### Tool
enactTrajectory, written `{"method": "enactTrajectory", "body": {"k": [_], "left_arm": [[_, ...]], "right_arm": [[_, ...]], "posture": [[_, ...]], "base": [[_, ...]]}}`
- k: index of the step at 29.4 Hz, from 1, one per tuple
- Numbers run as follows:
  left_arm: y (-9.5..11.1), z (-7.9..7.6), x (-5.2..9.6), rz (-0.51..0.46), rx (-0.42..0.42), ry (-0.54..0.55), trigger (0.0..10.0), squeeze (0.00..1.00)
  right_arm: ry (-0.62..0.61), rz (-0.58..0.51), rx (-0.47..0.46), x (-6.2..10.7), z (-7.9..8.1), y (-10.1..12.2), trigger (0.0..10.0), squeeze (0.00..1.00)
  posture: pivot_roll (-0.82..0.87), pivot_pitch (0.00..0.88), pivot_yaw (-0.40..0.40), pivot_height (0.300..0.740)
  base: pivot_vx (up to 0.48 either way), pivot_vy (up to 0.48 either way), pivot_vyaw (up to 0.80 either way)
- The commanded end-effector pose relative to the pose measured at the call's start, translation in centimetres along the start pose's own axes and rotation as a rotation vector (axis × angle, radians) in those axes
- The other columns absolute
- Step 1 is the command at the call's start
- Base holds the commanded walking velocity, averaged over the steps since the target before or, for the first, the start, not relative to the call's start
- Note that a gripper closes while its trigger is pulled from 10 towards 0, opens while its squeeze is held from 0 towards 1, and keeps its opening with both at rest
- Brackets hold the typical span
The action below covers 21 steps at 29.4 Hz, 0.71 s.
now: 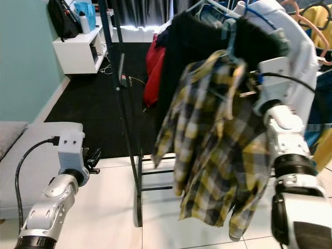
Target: Hang hanger
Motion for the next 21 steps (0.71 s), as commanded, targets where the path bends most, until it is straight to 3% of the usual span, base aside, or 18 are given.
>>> {"method": "enactTrajectory", "body": {"k": [1,11,14,17,18,19,21], "left_arm": [[-0.3,-0.1,-0.1,0.007,-0.016,-0.011,10.0,0.00],[-0.3,-0.1,-0.1,0.004,-0.015,-0.015,10.0,0.00],[-0.3,-0.1,-0.1,0.004,-0.014,-0.014,10.0,0.00],[-0.4,0.0,-0.2,0.005,-0.017,-0.014,10.0,0.00],[-0.4,0.0,-0.2,0.005,-0.017,-0.014,10.0,0.00],[-0.3,0.0,-0.2,0.005,-0.017,-0.015,10.0,0.00],[-0.3,0.0,-0.2,0.005,-0.017,-0.015,10.0,0.00]], "right_arm": [[-0.111,-0.202,-0.015,-0.2,-2.5,4.9,10.0,0.00],[-0.289,-0.313,0.032,1.2,-6.9,7.6,10.0,0.00],[-0.292,-0.307,0.032,1.2,-7.0,7.5,10.0,0.00],[-0.169,-0.246,0.017,0.5,-4.8,6.0,10.0,0.00],[-0.169,-0.246,0.017,0.5,-4.8,6.0,10.0,0.00],[-0.106,-0.214,0.014,0.2,-3.5,5.2,10.0,0.00],[-0.106,-0.214,0.014,0.2,-3.5,5.2,10.0,0.00]], "posture": [[-0.01,0.169,-0.011,0.740],[-0.01,0.175,-0.009,0.740],[-0.01,0.175,-0.009,0.740],[-0.01,0.175,-0.006,0.740],[-0.01,0.175,-0.006,0.740],[-0.01,0.175,-0.006,0.740],[-0.01,0.175,-0.006,0.740]], "base": [[0.000,0.000,0.00],[0.000,0.000,0.00],[0.000,0.000,0.00],[0.000,0.000,0.00],[0.000,0.000,0.00],[0.000,0.000,0.00],[0.000,0.000,0.00]]}}
Point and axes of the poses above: a point about 5 cm out from each wrist's last joint towards the gripper, its own x axis pointing back from the gripper into the wrist, its own y axis along the axis of the wrist's last joint, z = x × y, the point moved 3 cm from there along -x, pointing out of the wrist towards the gripper, and after that the axes turned 13 degrees about -x, right-handed, at the moved point
